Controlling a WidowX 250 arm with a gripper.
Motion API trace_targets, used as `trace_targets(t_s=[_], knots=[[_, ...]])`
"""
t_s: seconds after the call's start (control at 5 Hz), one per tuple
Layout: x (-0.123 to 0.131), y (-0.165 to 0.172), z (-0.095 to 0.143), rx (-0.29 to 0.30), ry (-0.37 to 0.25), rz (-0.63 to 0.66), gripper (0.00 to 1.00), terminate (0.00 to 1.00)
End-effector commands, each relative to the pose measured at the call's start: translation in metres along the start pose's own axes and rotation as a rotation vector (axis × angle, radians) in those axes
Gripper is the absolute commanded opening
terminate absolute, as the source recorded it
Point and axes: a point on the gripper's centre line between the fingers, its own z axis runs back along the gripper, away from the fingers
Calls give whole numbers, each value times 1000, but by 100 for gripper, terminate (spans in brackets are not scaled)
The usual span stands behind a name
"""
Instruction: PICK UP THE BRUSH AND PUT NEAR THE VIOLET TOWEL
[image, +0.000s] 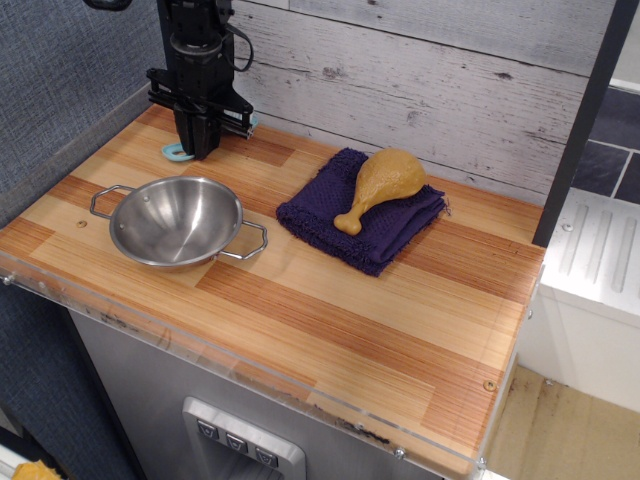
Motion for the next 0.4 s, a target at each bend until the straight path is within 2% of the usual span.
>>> trace_targets(t_s=[0.0,0.2], knots=[[-24,-2,79,-73,-173,-6,0,0],[-34,-1,93,-72,-203,10,0,0]])
